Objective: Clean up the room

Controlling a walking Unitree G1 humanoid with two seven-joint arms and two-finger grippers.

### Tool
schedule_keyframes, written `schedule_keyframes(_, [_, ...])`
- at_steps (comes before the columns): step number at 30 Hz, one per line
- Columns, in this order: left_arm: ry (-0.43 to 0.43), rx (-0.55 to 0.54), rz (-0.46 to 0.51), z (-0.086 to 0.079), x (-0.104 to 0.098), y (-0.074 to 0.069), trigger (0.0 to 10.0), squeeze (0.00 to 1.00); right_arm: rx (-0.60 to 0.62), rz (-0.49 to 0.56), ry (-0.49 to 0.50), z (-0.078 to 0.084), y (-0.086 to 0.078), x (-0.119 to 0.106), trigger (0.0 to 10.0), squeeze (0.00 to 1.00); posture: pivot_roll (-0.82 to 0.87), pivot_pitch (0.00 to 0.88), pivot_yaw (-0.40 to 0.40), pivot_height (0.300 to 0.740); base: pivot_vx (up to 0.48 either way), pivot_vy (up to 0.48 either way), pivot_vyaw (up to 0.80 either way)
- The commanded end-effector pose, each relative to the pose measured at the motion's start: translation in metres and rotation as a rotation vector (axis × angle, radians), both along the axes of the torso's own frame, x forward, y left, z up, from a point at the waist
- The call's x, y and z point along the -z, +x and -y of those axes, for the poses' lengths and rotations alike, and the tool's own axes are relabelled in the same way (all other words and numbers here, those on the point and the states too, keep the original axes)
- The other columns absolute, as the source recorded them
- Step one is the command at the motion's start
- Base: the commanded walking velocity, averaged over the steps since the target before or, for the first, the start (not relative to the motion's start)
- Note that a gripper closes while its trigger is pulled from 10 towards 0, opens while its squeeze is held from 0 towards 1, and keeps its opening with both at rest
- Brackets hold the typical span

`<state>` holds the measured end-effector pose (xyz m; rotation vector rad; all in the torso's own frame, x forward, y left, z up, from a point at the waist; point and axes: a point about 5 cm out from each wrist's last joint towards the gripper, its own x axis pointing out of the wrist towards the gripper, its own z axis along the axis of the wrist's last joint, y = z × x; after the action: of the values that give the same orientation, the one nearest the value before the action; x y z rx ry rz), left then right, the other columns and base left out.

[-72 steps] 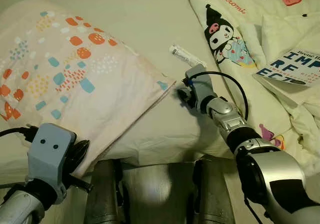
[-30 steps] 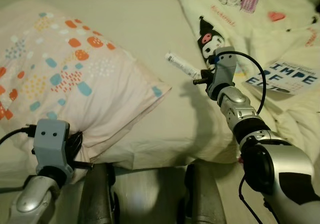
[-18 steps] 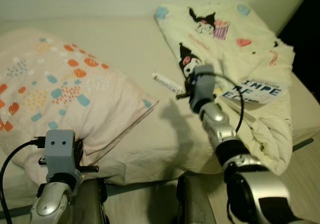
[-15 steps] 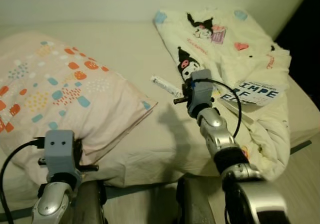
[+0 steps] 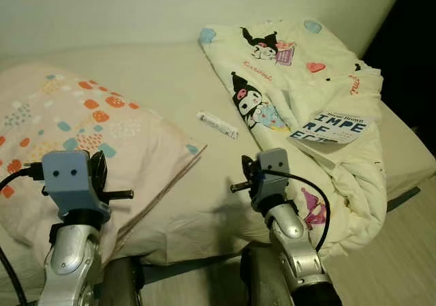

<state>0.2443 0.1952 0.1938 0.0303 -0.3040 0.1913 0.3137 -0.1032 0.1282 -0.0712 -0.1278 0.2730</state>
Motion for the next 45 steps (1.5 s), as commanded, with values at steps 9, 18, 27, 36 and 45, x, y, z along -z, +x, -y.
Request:
schedule_keyframes(9, [0.092,-0.001,-0.231,-0.005,0.049,0.000,10.0,0.00,0.068,-0.022,-0.013,0.014,-0.004,0.001,10.0,0.00,-0.02,0.093,-0.076,0.563,0.000,0.000,0.00])
schedule_keyframes(18, [0.116,0.001,-0.198,-0.003,0.045,0.006,10.0,0.00,0.054,-0.034,0.003,0.011,-0.005,0.002,10.0,0.00,-0.01,0.083,-0.083,0.578,0.000,0.000,0.00])
schedule_keyframes(27, [0.086,-0.003,-0.189,0.004,0.048,0.010,10.0,0.00,0.034,-0.092,0.005,0.008,-0.008,0.011,10.0,0.00,-0.01,0.070,-0.091,0.618,0.000,0.000,0.00])
schedule_keyframes(36, [0.083,0.004,-0.184,0.005,0.048,0.013,10.0,0.00,0.009,-0.129,0.002,0.008,-0.007,0.017,10.0,0.00,-0.01,0.049,-0.097,0.643,0.000,0.000,0.00])
schedule_keyframes(45, [0.089,0.019,-0.195,0.004,0.053,0.011,10.0,0.00,-0.038,-0.145,-0.004,0.003,-0.007,0.017,10.0,0.00,0.00,0.038,-0.105,0.673,0.000,0.000,0.00])
